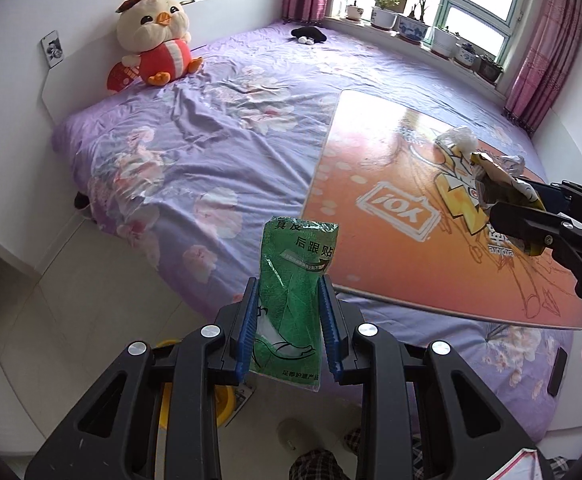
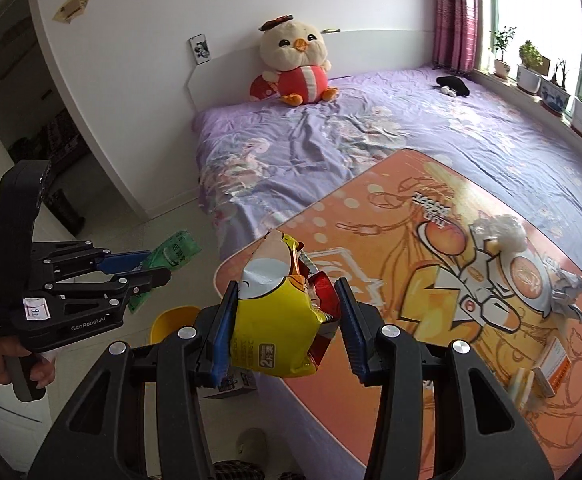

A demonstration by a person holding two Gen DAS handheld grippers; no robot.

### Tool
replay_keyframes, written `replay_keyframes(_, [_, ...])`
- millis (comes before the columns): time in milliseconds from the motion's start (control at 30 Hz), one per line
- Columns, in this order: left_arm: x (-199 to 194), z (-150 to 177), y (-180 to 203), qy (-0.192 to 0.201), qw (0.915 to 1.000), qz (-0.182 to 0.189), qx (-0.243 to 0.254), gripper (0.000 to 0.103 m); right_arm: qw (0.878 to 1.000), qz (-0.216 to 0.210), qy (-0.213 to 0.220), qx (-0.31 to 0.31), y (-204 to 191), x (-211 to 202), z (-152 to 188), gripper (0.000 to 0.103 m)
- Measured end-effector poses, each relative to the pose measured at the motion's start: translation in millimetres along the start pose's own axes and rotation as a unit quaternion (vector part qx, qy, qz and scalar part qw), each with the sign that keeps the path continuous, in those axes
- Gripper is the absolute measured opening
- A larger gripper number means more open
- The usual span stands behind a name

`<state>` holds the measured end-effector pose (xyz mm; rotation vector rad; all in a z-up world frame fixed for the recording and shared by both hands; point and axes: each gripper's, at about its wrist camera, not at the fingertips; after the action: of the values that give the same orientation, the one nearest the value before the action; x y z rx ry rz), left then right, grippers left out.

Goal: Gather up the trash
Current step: 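Carry the green packet and yellow snack bag in both tools over the yellow bin, then open both tools to drop the packet and snack bag into the bin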

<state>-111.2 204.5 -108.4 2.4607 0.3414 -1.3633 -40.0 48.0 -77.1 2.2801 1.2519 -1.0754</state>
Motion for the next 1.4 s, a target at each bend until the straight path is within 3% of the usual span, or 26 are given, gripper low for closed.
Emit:
replay_keyframes(300, [0.7,49.1,-90.1,-0.025,0.9954,-0.049,-0.079,0.029,0.991,-0.099,-0.039,-0.086,-86.4,64.6,-21.6,0.049])
replay_keyframes(633, [32.7,110.3,-176.3,-0.063,0.9786,-0.082,-0.178,0.030,0.964,-0.171,-0.113,-0.170,-171.8,163.6,-11.8,0.049])
replay_keyframes(1033, [128.9,164.6,-247.9,-0.131,0.9553,-0.096,-0.247,0.030,0.930,-0.201,-0.216,-0.220,-220.4,297.3,40.9,0.049])
replay_keyframes(1400, [199.0,191.0,-283.2,-0.181,0.9458,-0.098,-0.252,0.030,0.908,-0.210,-0.276,-0.235,-237.6,381.9,86.4,0.049])
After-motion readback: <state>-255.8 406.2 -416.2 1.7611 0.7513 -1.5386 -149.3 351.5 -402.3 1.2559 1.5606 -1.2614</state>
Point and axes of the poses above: each gripper's, at about its wrist camera, not at the fingertips, and x roughly the way its jaws point, y to its right, z to its underside, and after that the axes turned 10 degrees about -x, right-handed
